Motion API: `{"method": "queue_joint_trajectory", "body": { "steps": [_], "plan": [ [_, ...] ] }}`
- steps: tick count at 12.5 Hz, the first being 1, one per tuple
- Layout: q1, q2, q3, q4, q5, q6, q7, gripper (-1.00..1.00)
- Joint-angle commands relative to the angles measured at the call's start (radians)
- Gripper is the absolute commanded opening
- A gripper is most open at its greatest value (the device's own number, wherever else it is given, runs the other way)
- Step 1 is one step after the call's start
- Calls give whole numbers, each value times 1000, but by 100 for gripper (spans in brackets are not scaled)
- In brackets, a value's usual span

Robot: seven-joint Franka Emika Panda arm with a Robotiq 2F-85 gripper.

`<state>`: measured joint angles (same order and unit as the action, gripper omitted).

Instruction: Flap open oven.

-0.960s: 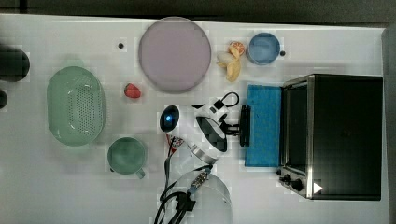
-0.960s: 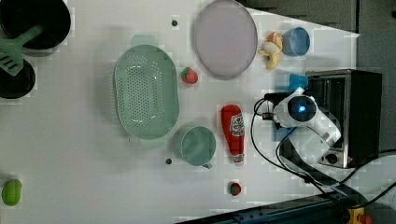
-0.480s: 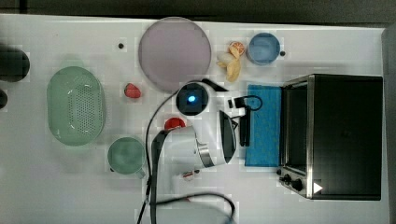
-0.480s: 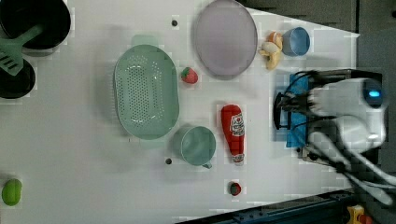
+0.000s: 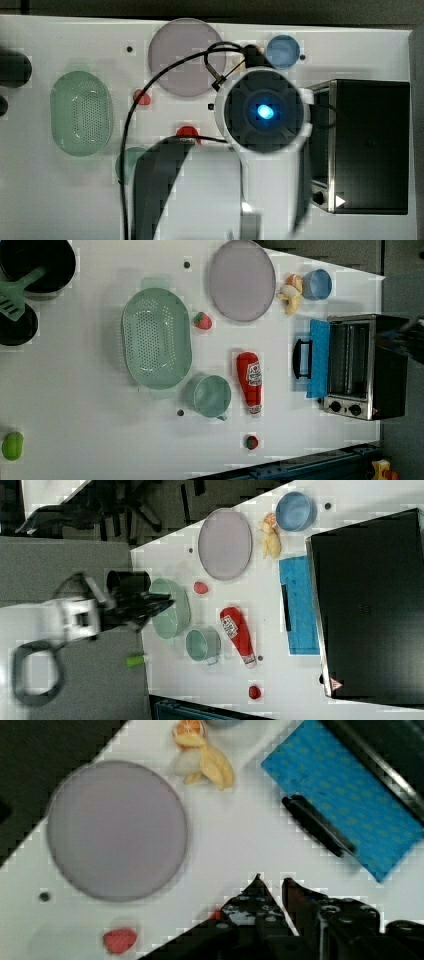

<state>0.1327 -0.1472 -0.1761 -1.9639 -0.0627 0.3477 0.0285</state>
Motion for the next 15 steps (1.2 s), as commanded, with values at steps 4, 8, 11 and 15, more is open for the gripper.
{"method": "queue_joint_trajectory", "body": {
  "steps": [4, 8, 11, 15],
  "plan": [
    [-4, -7, -15, 178, 21, -309, 92, -65],
    [-4, -7, -15, 177, 21, -302, 92, -65],
    [-4, -5, -14, 175, 21, -302, 92, -65],
    [-4, -1, -15, 175, 21, -302, 92, -65]
  ]
}}
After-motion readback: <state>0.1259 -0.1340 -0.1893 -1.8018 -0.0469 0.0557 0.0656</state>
